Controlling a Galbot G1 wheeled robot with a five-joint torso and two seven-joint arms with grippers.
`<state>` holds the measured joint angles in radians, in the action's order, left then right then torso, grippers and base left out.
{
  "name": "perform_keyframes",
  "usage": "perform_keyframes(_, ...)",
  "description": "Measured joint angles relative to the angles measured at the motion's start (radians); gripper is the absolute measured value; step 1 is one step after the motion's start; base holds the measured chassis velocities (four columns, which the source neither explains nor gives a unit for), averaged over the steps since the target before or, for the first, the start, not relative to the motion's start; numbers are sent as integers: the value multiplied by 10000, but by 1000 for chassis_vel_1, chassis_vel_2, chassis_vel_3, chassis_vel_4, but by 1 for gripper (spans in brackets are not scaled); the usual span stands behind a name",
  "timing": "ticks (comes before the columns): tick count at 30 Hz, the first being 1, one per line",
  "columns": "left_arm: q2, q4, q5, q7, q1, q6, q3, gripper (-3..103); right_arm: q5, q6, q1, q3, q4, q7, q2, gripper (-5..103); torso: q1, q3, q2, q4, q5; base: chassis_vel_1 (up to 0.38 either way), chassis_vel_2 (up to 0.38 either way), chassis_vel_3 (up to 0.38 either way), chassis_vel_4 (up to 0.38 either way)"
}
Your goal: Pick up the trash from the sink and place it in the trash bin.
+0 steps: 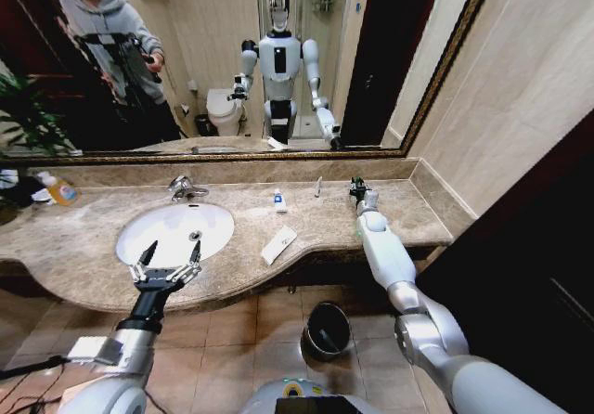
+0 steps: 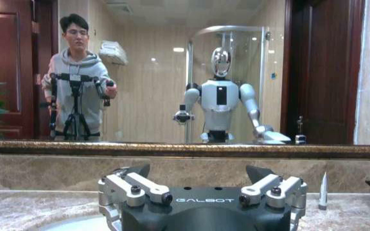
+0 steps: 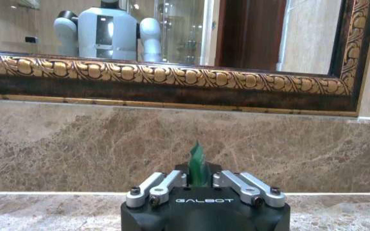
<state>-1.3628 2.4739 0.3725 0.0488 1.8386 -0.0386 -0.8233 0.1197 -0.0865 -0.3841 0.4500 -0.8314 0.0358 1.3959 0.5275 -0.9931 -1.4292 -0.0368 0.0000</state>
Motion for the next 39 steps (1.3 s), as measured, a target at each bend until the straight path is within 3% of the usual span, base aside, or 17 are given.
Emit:
perform_keyframes(6, 0, 0, 0, 0, 0, 0, 0, 100, -23, 17, -77, -37, -141, 0, -35, 5, 0, 0, 0, 0, 0, 0, 0, 0, 0)
perform_keyframes(17, 0, 0, 0, 0, 0, 0, 0, 100, -18, 282, -617, -178, -999, 33, -328, 5, 0, 0, 0, 0, 1, 0, 0, 0, 0)
perform_keyframes(21, 0, 0, 0, 0, 0, 0, 0, 100, 61, 745, -1241, -299, -2363, 159, -718, 5, 0, 0, 0, 1, 1, 0, 0, 0, 0)
perform_keyframes(26, 1, 0, 0, 6, 0, 0, 1, 100, 818, 1376, -2235, -446, -4816, 321, -1563, 5, 0, 1, 0, 2, 1, 0, 0, 0, 0)
perform_keyframes(31, 0, 0, 0, -3, 0, 0, -1, 100, 1069, 1290, -3480, -149, -6366, 362, -2143, 5, 0, 1, 0, -1, 0, 0, 0, 0, 0)
perform_keyframes(39, 1, 0, 0, 0, -1, 0, 0, 100, 1188, 962, -5598, 465, -7808, 405, -2485, 5, -1, 2, -1, 5, 2, 0, 0, 0, 0)
